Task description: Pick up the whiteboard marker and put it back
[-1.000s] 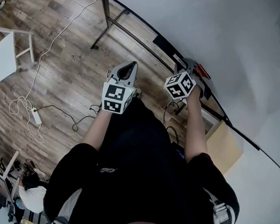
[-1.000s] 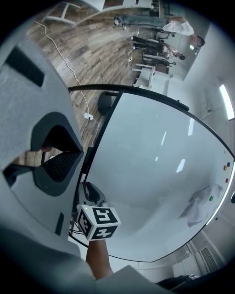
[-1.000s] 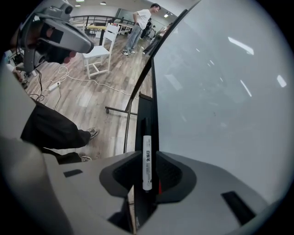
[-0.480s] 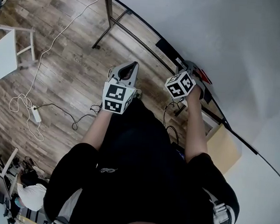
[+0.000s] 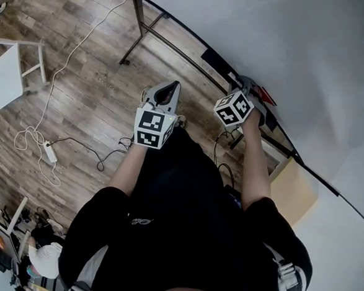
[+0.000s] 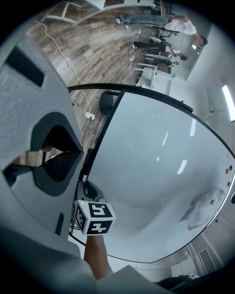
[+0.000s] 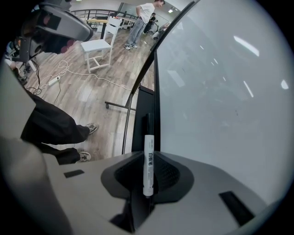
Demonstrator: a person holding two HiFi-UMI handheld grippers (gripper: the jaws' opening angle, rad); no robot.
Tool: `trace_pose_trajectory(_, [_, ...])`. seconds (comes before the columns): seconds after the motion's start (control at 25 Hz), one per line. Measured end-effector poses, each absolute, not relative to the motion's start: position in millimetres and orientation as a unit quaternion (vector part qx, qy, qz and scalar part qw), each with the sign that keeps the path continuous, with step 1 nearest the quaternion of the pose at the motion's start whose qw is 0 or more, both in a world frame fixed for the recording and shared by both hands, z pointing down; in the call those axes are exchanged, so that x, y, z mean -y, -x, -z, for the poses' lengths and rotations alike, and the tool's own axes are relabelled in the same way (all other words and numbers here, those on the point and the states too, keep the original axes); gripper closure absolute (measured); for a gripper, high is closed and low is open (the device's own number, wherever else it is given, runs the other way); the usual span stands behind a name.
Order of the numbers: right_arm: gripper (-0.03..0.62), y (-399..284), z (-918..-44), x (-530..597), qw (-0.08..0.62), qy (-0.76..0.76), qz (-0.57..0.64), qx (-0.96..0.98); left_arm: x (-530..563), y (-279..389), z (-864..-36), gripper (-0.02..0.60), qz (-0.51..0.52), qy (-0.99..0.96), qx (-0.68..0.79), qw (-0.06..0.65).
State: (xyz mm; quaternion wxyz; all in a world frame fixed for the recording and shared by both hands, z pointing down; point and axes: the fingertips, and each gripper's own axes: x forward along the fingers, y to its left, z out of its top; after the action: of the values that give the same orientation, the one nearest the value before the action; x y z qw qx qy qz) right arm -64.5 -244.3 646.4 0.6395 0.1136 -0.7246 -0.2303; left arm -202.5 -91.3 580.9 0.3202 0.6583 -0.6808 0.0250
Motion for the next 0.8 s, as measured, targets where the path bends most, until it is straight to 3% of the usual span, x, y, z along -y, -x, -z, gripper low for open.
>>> trace_pose_trajectory(0.36, [0.542,83,-621,232,0.591,-0.151,0.217,0.763,106,207,-572,0.575,-0.032,-0.686,0.659,0.308])
trace_pose_trajectory(0.8, [0.542,88,-557,211,0.479,-0.274,0.154,0.819,146,194,-546,0.575,-0.053,-0.754,0.596,0.271])
